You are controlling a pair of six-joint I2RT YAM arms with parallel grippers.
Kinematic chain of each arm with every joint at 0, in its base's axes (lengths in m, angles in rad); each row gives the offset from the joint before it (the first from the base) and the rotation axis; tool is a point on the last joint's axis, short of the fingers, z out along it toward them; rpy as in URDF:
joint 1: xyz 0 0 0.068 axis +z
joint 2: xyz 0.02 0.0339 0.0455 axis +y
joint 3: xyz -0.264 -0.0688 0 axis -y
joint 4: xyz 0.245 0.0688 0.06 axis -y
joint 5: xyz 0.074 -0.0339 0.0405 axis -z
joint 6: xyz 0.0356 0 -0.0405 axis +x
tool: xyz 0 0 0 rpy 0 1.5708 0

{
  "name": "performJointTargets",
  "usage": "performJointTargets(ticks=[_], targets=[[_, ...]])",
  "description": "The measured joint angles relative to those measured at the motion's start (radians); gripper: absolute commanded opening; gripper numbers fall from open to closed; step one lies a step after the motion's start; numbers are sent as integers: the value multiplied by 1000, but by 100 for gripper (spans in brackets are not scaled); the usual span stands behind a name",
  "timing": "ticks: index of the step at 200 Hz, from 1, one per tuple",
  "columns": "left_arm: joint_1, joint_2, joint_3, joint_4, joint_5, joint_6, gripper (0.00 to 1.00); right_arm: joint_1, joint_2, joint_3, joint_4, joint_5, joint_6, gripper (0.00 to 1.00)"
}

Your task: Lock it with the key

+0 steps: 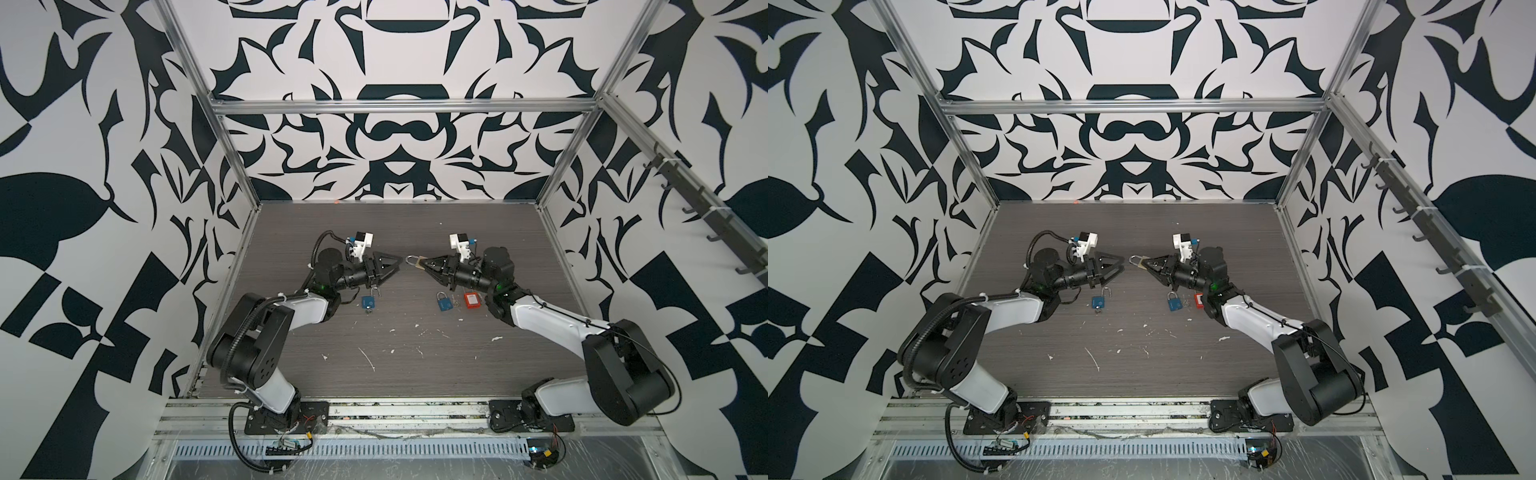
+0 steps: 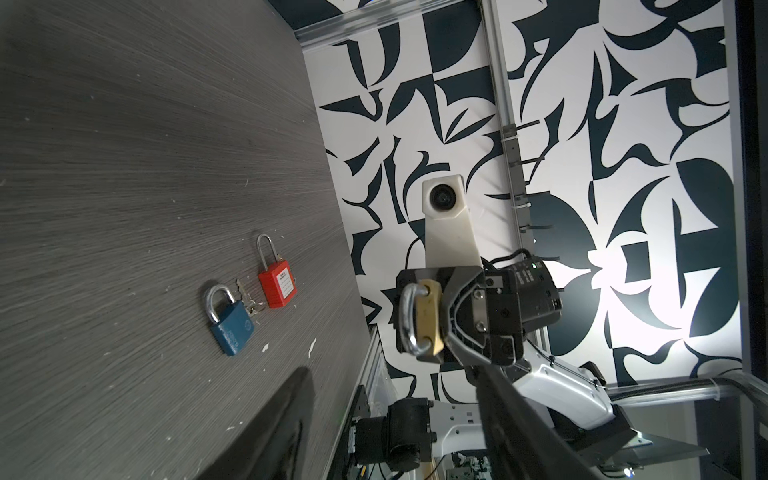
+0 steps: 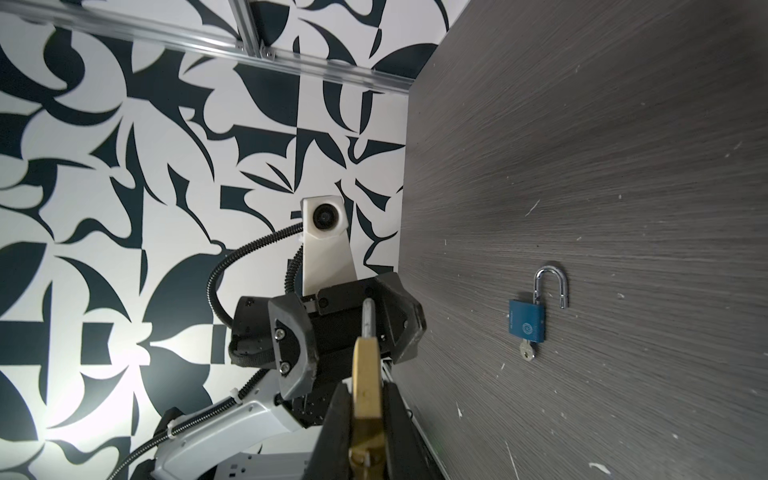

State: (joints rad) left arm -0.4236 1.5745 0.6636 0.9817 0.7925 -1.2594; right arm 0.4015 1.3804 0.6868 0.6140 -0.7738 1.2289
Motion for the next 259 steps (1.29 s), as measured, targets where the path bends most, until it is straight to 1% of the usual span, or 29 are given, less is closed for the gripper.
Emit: performJointTargets(ticks=[18, 42, 62, 71, 83, 113, 139, 151, 169, 190, 205, 259], targets=[[12, -96, -8, -101, 0, 63, 67, -13, -35, 13, -100, -68, -120, 0], [18, -241, -9, -270, -6, 183, 66, -17, -87, 14, -241, -146, -317, 0], [18, -352, -9, -410, -6, 281, 66, -27, -101, 32, -370, -241, -481, 0], [18, -389, -9, -458, -2, 317, 66, -32, -101, 32, -393, -276, -528, 0], [18, -423, -9, -506, 13, 357, 66, -36, -101, 30, -395, -317, -557, 0], [16, -447, -20, -556, 38, 404, 63, -40, -104, 9, -293, -386, -554, 0], [6, -443, -48, -554, 43, 412, 56, -40, -115, -7, -204, -416, -521, 0], [-6, -434, -51, -542, 43, 415, 51, -40, -114, -10, -143, -425, -486, 0], [-44, -422, -51, -521, 42, 417, 49, -40, -107, -17, -43, -440, -418, 0], [-83, -414, -51, -500, 40, 423, 40, -40, -90, -18, 30, -450, -368, 0], [-99, -401, -51, -480, 39, 422, 39, -40, -79, -19, 59, -454, -344, 0], [-100, -361, -51, -436, 37, 410, 36, -40, -72, -19, 95, -461, -310, 0]])
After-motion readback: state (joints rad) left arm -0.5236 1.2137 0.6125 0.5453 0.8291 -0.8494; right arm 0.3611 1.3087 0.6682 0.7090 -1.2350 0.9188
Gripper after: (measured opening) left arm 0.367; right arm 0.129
